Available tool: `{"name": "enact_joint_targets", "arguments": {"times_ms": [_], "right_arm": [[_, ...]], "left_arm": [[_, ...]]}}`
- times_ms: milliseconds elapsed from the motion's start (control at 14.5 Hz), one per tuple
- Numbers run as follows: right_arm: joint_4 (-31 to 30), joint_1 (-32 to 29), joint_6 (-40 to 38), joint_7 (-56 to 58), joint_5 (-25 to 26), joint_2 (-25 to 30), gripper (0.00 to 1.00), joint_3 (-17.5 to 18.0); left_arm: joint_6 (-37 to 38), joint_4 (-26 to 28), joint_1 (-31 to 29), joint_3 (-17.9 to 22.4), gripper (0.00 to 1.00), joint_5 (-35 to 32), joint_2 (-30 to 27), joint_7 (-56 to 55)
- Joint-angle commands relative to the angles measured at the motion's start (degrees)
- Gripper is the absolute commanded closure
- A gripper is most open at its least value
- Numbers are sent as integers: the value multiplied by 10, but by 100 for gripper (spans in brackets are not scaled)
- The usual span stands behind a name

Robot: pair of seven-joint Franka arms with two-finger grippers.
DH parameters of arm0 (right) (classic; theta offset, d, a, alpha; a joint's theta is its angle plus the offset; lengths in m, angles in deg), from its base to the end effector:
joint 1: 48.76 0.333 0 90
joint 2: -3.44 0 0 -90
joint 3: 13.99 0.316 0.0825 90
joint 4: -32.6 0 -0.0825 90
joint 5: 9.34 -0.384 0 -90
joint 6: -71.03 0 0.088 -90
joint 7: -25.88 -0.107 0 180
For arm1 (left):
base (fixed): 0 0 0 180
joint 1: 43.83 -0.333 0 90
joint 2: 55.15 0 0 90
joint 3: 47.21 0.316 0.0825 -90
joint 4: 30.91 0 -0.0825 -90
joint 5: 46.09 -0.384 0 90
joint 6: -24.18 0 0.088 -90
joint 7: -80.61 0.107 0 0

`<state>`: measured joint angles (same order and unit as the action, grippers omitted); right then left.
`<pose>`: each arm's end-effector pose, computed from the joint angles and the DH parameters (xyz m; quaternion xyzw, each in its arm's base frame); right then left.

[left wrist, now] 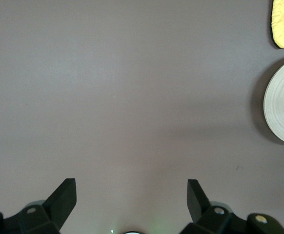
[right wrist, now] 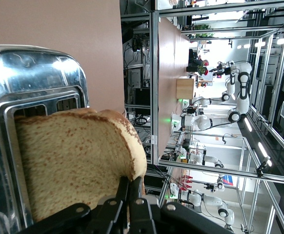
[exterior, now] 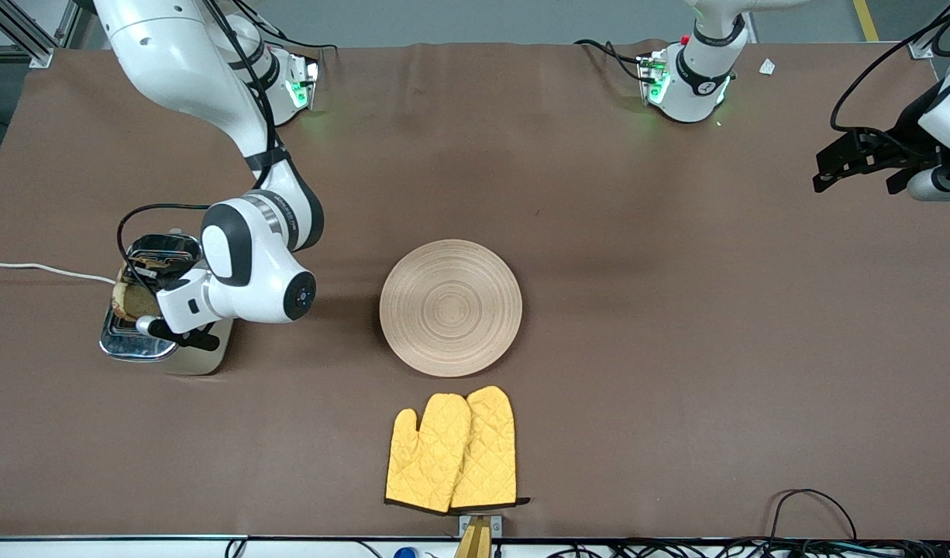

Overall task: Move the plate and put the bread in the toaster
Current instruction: 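Lower the bread into the toaster slot and open the right gripper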

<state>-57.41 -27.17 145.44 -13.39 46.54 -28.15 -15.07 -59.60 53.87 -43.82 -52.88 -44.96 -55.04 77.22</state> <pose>0.6139 0.1195 0.3392 0.8069 -0.0678 -0.0728 0.5822 0.5412 -0.0561 0.6566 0.9997 -0.0210 -0.0104 0.0091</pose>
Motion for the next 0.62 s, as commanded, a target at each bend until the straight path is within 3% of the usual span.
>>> {"name": "enact_joint_targets", "arguments": {"times_ms": [0,207,276,346,415,484,553], "right_arm": [[-22,-2,13,-27,5,8,100,3],[-23,-2,17,-30,5,8,97,4],[-22,-4,22,-31,5,7,80,3],[-22,-7,31,-38,1,7,55,4],[-20,-8,40,-56,-18,7,22,3],[-18,-10,42,-68,-29,6,7,3],[-18,-12,42,-70,-31,7,0,3]], "left_arm": [[-8,2,-3,-1,0,-13,-3,4],[-17,3,3,-1,0,-13,2,-6],[-17,2,3,-2,0,-13,2,-7],[-17,3,3,-2,0,-13,2,-6],[-17,3,3,-2,0,-13,2,-6],[-17,3,4,-2,0,-13,2,-6],[-17,3,4,-3,0,-12,2,-6]]}}
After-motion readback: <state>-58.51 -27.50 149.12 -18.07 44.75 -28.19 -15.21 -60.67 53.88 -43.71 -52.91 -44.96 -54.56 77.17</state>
